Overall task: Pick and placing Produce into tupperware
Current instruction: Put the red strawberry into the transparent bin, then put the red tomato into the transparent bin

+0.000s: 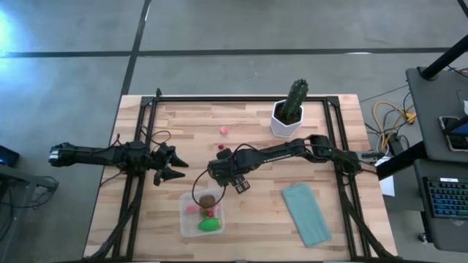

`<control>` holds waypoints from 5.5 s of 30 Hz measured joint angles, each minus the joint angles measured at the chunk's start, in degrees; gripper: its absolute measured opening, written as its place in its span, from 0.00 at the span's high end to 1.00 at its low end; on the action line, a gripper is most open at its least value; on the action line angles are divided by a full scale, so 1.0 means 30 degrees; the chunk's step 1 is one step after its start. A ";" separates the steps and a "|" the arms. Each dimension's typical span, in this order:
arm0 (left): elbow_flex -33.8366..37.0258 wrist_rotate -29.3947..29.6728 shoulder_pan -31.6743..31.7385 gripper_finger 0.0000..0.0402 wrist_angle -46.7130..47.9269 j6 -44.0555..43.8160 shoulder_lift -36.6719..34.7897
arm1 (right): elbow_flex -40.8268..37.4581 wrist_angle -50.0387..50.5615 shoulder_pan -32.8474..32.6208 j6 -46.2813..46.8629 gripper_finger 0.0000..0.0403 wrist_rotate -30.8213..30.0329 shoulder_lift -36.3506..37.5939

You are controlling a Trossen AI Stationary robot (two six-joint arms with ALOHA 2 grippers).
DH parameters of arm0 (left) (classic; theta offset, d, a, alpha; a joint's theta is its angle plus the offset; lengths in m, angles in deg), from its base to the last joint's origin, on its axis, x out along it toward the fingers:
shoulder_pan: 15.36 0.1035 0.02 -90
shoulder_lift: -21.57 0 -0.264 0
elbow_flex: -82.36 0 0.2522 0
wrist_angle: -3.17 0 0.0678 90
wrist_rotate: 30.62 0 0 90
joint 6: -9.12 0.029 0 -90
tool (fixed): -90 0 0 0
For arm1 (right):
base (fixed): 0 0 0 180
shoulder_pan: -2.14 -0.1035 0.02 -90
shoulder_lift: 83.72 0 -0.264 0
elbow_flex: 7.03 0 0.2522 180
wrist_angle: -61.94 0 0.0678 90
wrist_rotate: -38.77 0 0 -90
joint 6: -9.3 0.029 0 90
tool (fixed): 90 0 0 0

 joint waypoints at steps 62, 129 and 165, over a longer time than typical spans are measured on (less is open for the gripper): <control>0.0000 0.0006 0.0000 0.39 0.0000 0.0000 0.0000 | -0.0370 0.0211 0.0867 0.6747 0.62 -0.0146 -0.0007; 0.0007 0.0002 0.0002 0.39 -0.0007 0.0000 0.0000 | -0.0130 -0.9384 -0.3866 1.9389 0.46 0.6122 0.0699; 0.0007 0.0001 0.0000 0.39 -0.0007 0.0000 0.0000 | -0.1794 0.1335 0.2253 0.8512 0.29 -0.0238 0.3789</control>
